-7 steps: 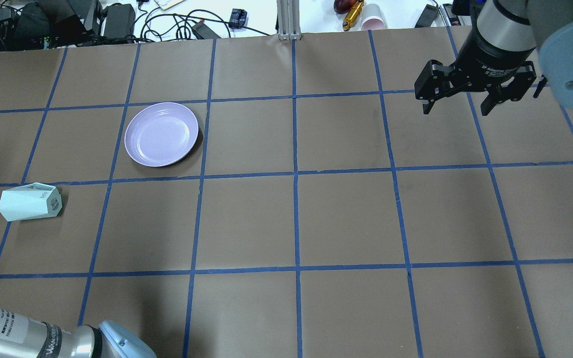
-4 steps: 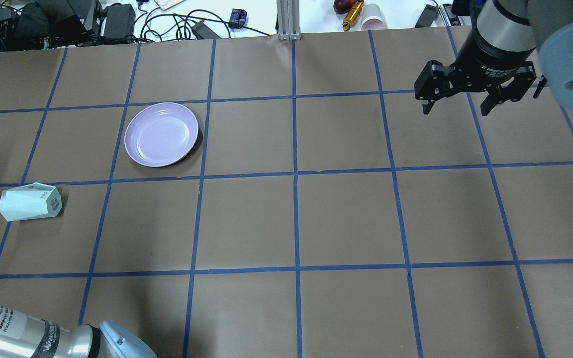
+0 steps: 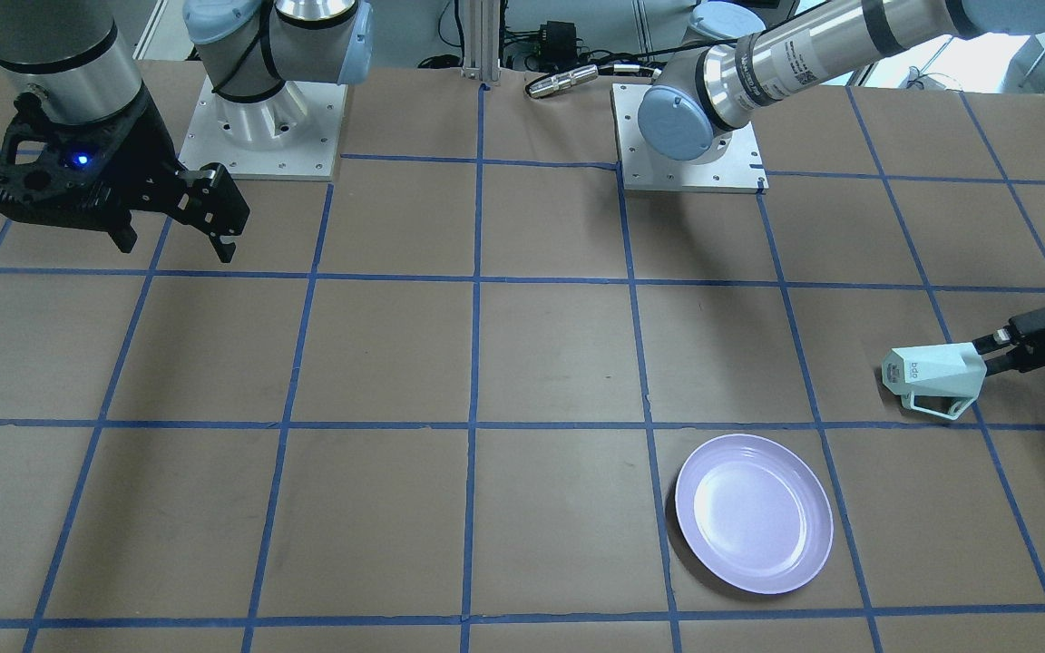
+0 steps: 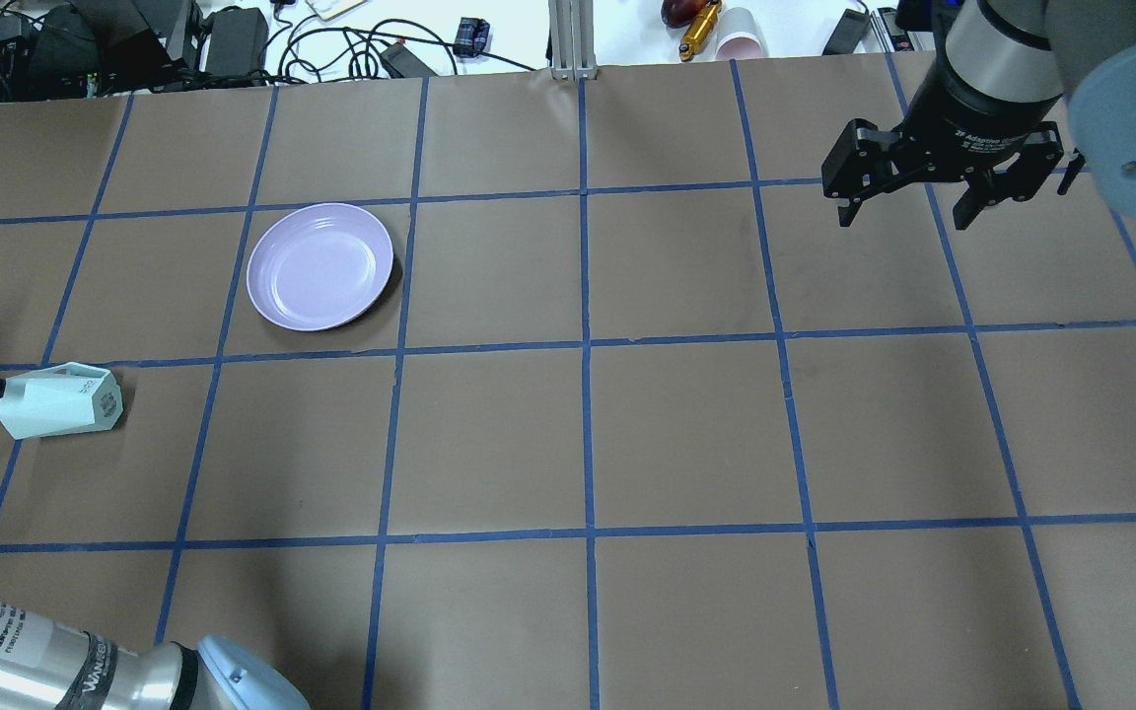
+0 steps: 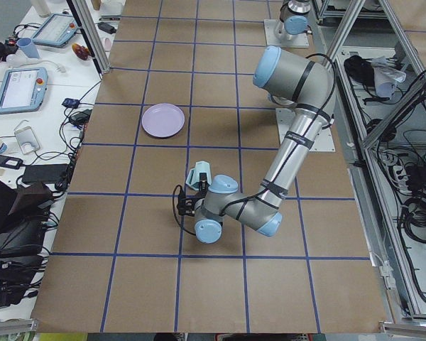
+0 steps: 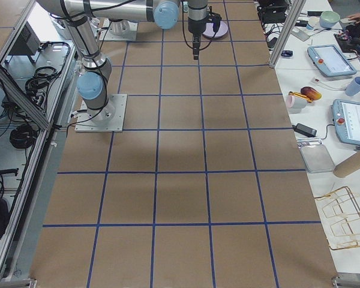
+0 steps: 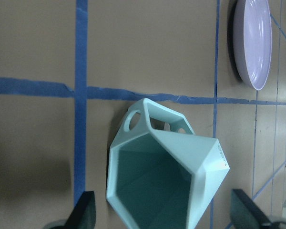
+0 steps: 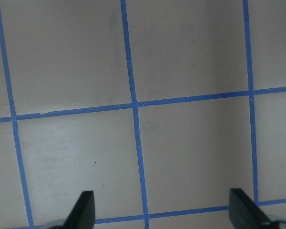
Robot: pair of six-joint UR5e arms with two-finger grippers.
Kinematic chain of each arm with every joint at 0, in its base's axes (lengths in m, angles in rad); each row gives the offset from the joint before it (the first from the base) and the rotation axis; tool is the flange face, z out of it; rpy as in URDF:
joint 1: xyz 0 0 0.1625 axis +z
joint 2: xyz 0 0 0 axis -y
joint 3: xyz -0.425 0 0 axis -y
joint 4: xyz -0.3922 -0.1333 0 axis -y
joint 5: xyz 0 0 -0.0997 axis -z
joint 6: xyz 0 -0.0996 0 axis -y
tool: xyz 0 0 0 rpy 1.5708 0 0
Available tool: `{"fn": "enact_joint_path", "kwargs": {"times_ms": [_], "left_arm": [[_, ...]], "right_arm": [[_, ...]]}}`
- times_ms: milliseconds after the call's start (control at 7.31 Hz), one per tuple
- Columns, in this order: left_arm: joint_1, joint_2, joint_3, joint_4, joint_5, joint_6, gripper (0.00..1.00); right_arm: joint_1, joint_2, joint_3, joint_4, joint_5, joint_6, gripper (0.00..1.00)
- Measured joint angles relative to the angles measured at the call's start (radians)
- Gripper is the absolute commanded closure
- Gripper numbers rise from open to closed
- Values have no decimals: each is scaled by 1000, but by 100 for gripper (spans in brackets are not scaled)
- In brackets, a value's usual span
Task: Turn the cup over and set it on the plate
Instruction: 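Close the left gripper on the mug body and tilt it upright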
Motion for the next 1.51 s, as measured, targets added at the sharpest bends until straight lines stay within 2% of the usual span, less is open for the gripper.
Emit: {"fn": "enact_joint_path", "kwargs": {"times_ms": [684,958,1505], "left_arm": [[-4,-26,1,-91,-3,124,0],[-6,-35,1,-105,-11,161,3],[-12,-56,1,-118,-41,175,4]], "right_arm": [[0,0,0,0,0,0,0],[0,0,0,0,0,0,0],[0,1,0,0,0,0,0]]}}
